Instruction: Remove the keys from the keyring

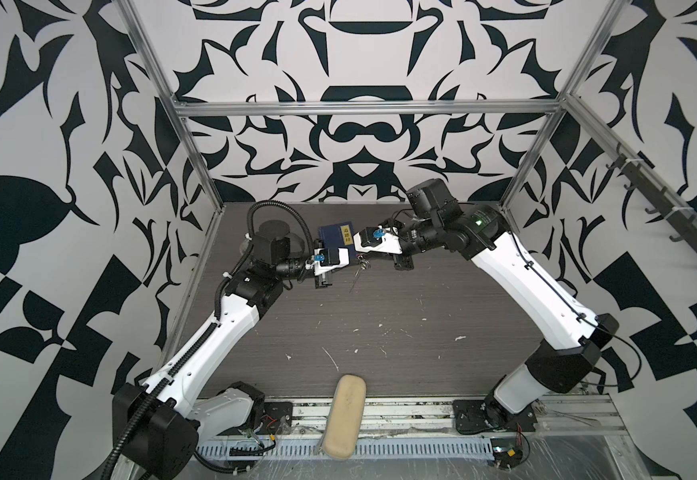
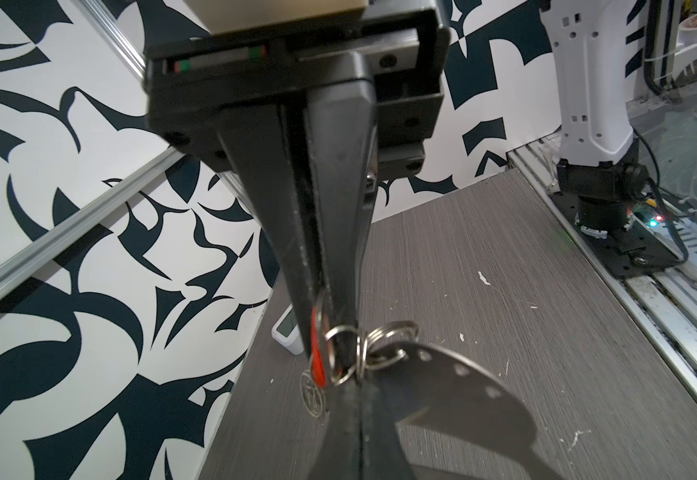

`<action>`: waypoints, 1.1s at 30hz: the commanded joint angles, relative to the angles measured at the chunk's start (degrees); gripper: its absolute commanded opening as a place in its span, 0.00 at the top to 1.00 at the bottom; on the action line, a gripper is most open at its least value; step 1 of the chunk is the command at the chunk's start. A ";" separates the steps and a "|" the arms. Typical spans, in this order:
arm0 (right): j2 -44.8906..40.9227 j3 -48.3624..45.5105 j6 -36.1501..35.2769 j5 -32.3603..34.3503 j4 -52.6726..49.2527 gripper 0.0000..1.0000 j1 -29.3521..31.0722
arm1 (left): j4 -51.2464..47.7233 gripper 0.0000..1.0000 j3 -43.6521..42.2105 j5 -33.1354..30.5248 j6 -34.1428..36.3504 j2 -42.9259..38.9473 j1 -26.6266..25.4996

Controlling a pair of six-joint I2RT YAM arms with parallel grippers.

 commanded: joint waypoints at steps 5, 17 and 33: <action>-2.54 -3.05 2.03 2.27 9.04 1.00 0.86 | 13.98 1.00 -3.33 1.35 -7.45 -0.39 -0.79; -0.36 3.31 -5.60 15.14 10.95 0.96 -0.29 | 28.29 1.00 3.80 -0.54 -13.78 9.62 -0.79; 5.00 16.64 -6.76 20.77 4.80 0.77 -2.45 | 27.48 1.00 11.96 -0.48 -14.91 15.79 -0.81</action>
